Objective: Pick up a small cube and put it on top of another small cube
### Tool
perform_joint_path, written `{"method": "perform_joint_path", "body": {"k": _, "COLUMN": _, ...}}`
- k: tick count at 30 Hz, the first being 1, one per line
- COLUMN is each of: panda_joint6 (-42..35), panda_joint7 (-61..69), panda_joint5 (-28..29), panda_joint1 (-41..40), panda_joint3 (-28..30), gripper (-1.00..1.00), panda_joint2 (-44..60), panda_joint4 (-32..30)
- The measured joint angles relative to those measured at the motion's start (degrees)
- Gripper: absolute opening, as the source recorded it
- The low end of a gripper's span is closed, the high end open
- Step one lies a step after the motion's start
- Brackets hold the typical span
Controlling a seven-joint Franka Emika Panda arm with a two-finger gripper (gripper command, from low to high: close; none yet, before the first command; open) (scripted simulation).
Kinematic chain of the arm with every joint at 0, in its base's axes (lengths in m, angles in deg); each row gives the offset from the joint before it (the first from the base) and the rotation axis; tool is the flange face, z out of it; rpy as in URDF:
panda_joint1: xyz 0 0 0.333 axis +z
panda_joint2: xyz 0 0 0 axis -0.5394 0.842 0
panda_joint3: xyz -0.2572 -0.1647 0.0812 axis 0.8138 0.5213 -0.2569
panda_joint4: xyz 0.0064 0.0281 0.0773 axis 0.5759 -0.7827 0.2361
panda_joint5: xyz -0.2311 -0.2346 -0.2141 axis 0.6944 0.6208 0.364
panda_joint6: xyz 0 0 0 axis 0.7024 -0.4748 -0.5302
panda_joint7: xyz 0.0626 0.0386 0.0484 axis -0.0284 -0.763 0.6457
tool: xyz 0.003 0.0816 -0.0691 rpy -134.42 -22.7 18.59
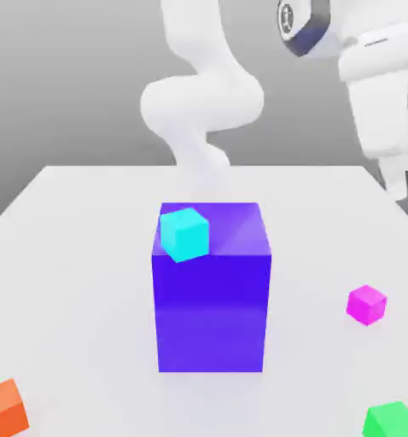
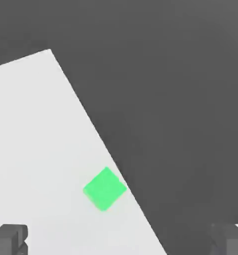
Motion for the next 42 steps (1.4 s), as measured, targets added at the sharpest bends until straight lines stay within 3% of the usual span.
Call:
{"method": "perform_joint_path", "body": {"k": 6, "panda_joint6": 6.48, "panda_joint7": 14.3, "panda_joint5": 0.61, "panda_joint1": 7.09, "panda_joint3": -3.84, "gripper": 0.0, "panda_joint2": 10.29, "panda_joint4": -5.62}}
{"method": "perform_joint_path", "body": {"k": 10, "panda_joint6": 10.81, "panda_joint7": 21.48, "panda_joint5": 4.34, "panda_joint1": 12.42, "panda_joint3": -6.25, "gripper": 0.0, "panda_joint2": 17.2, "panda_joint4": -9.37}}
{"method": "perform_joint_path", "body": {"k": 17, "panda_joint6": 21.67, "panda_joint7": 19.27, "panda_joint5": 11.78, "panda_joint1": 16.81, "panda_joint3": -0.99, "gripper": 0.0, "panda_joint2": 31.29, "panda_joint4": -8.28}}
{"method": "perform_joint_path", "body": {"k": 18, "panda_joint6": 22.93, "panda_joint7": 18.81, "panda_joint5": 12.38, "panda_joint1": 17.24, "panda_joint3": -0.41, "gripper": -1.0, "panda_joint2": 32.88, "panda_joint4": -7.96}}
{"method": "perform_joint_path", "body": {"k": 24, "panda_joint6": 23.46, "panda_joint7": 18.55, "panda_joint5": 12.68, "panda_joint1": 17.56, "panda_joint3": -0.04, "gripper": -1.0, "panda_joint2": 33.67, "panda_joint4": -7.81}}
{"method": "perform_joint_path", "body": {"k": 32, "panda_joint6": 12.65, "panda_joint7": 23.56, "panda_joint5": 6.55, "panda_joint1": 14.51, "panda_joint3": -3.93, "gripper": -1.0, "panda_joint2": 21.1, "panda_joint4": -9.52}}
{"method": "perform_joint_path", "body": {"k": 42, "panda_joint6": 0.13, "panda_joint7": 33.93, "panda_joint5": 4.84, "panda_joint1": 5.96, "panda_joint3": 1.52, "gripper": -1.0, "panda_joint2": 27.79, "panda_joint4": 9.72}}
